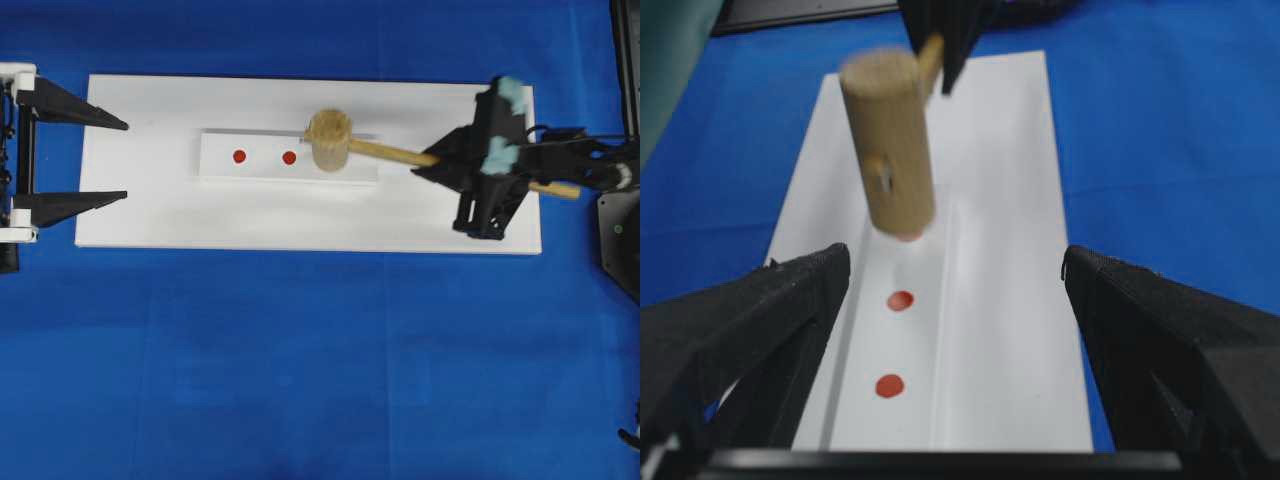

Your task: Hit the mark with a hammer.

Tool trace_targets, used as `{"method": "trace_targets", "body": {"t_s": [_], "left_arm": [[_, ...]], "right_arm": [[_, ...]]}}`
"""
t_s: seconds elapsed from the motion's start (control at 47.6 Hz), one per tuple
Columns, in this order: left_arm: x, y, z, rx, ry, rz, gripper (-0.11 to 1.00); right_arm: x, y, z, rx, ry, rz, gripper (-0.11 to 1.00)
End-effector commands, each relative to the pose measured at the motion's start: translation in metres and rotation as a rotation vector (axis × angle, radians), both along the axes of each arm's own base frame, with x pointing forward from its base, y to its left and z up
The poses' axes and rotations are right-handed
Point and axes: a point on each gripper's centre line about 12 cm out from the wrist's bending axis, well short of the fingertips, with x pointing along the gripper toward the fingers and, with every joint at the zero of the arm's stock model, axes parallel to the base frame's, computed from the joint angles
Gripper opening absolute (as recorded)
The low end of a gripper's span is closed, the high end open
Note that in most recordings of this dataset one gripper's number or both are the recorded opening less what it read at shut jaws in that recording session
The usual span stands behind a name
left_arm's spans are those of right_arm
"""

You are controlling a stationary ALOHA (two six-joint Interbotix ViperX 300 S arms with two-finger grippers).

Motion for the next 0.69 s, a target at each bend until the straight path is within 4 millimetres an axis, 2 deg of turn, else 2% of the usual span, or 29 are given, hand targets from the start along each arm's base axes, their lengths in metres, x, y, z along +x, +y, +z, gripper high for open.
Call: {"method": "trace_targets", "body": {"t_s": [0.0, 0.105, 0.336, 0.673], "left_arm": [[0.002, 0.000, 0.006, -0.001, -0.022, 0.003, 0.85], [0.002, 0.001, 0.006, -0.001, -0.022, 0.004, 0.85], [0.002, 0.000, 0.006, -0.001, -0.023, 0.003, 0.85], [0.002, 0.001, 0.006, -0.002, -0.020, 0.003, 0.85]], "right_arm": [[-0.002, 0.000, 0.024, -0.021, -0.085, 0.004, 0.00], [-0.008, 0.002, 0.034, -0.029, -0.122, 0.012, 0.00], [-0.008, 0.002, 0.036, -0.032, -0.129, 0.013, 0.00], [0.009, 0.001, 0.042, -0.042, -0.127, 0.029, 0.00]]}}
